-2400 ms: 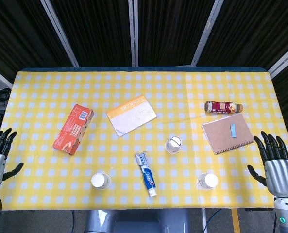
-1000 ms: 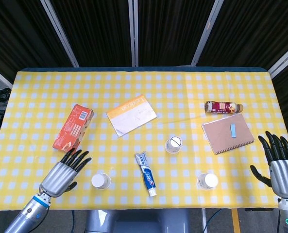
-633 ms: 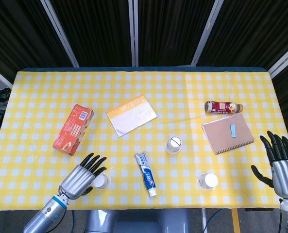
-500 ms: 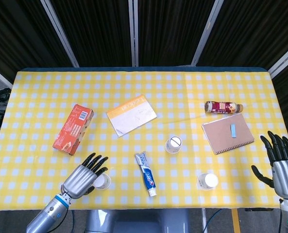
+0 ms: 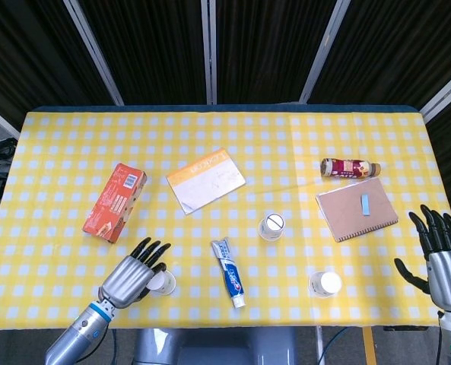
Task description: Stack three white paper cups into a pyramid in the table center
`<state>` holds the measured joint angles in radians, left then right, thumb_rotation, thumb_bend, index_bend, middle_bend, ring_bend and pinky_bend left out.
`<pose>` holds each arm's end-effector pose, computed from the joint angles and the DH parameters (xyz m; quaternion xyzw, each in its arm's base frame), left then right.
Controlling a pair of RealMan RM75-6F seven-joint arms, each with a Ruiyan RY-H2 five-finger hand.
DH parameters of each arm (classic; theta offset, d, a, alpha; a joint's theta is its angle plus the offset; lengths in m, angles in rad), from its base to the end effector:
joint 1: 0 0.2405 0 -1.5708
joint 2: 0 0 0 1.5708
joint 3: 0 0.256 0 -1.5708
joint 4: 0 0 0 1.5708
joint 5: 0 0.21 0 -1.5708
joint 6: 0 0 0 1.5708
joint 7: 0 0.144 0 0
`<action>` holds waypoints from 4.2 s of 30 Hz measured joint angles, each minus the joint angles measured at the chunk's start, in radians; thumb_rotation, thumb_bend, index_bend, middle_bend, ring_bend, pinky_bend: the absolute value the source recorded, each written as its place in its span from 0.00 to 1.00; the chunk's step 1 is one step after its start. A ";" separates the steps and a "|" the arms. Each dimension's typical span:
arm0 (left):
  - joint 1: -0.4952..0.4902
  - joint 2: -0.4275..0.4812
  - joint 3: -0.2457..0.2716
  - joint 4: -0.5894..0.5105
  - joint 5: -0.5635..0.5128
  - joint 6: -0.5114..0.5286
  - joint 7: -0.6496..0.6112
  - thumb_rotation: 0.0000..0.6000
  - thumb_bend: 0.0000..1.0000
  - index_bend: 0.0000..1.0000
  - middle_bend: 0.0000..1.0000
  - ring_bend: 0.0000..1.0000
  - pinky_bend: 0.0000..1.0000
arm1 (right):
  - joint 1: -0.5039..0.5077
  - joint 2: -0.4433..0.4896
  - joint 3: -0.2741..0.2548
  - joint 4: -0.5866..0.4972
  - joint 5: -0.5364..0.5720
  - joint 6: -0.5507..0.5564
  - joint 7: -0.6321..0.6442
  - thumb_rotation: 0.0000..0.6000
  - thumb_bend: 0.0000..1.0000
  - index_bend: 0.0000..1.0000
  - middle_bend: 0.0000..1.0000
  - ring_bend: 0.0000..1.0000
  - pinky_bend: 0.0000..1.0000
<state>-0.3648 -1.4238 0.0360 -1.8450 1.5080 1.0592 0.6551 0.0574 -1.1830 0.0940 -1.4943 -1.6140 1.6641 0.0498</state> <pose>-0.1700 0.1885 -0.0055 -0.8208 -0.2965 -0.3202 0.3686 -0.3043 -0.1788 0.1720 0.5763 -0.3047 0.4654 0.5987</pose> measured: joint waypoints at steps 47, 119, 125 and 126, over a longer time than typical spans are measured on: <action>-0.781 -0.350 -0.364 0.417 -0.797 -0.247 0.225 1.00 0.36 0.34 0.00 0.00 0.00 | 0.054 -0.009 0.068 0.134 0.228 -0.217 0.154 1.00 0.13 0.11 0.00 0.00 0.00; 0.047 0.181 0.163 0.237 0.115 0.604 -0.509 1.00 0.26 0.00 0.00 0.00 0.00 | 0.253 0.239 -0.178 -0.372 -0.109 -0.574 0.070 1.00 0.13 0.12 0.00 0.00 0.00; 0.064 0.183 0.138 0.236 0.131 0.578 -0.505 1.00 0.26 0.00 0.00 0.00 0.00 | 0.269 0.164 -0.159 -0.374 0.006 -0.640 -0.064 1.00 0.13 0.19 0.00 0.00 0.00; 0.066 0.183 0.134 0.236 0.132 0.574 -0.504 1.00 0.26 0.00 0.00 0.00 0.00 | 0.270 0.155 -0.156 -0.371 0.021 -0.646 -0.078 1.00 0.13 0.20 0.00 0.00 0.00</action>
<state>-0.2985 -1.2409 0.1697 -1.6094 1.6404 1.6331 0.1510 0.3277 -1.0281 -0.0625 -1.8651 -1.5931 1.0182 -0.0287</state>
